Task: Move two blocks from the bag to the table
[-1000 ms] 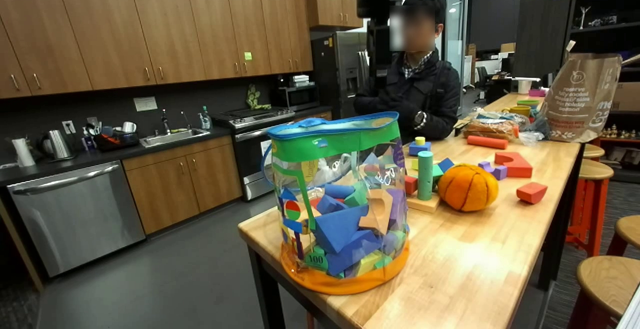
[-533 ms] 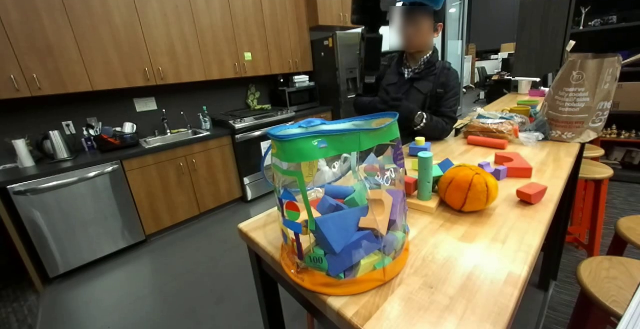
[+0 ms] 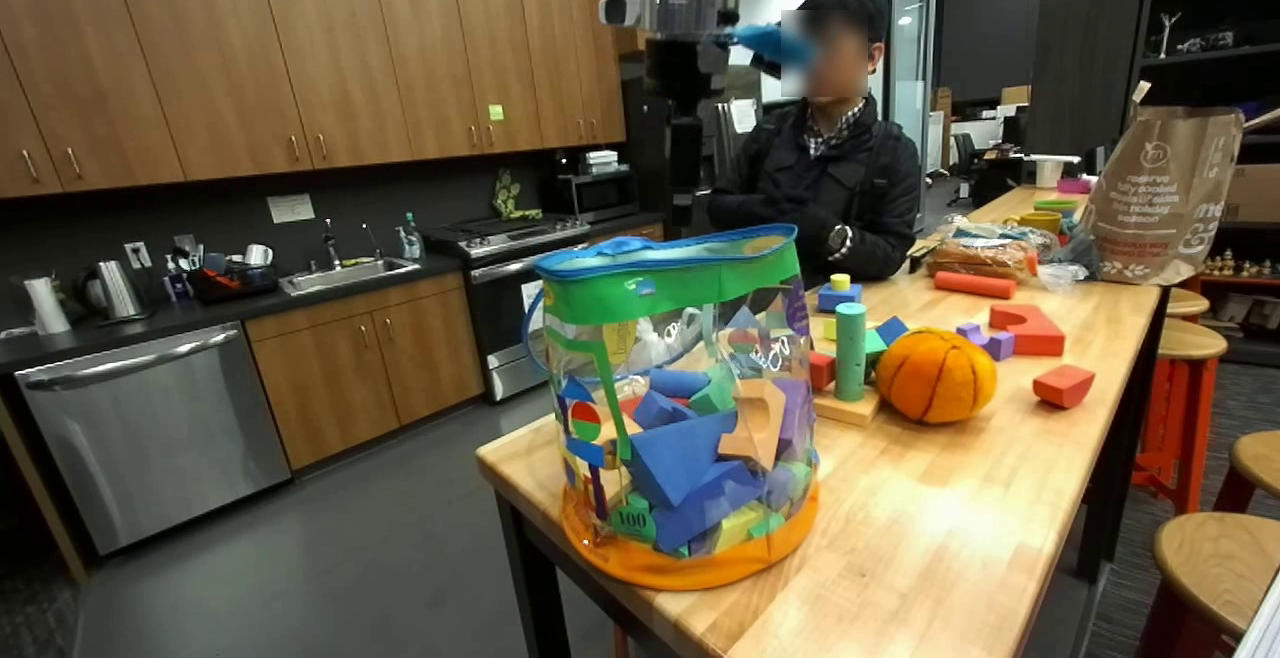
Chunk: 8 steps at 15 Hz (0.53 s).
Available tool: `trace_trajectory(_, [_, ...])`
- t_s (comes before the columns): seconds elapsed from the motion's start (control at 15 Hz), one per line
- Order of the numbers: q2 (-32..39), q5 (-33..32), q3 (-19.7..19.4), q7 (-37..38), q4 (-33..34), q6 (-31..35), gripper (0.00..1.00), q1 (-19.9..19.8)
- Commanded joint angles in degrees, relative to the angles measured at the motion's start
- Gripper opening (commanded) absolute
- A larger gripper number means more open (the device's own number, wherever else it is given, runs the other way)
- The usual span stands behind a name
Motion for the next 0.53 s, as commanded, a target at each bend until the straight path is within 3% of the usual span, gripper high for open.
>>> trace_trajectory(0.0, [6.7, -0.7, 1.1, -1.9, 5.3, -0.9, 1.00, 0.1])
trace_trajectory(0.47, [13.9, -2.1, 3.1, -4.9, 10.8, -4.9, 1.00, -0.1])
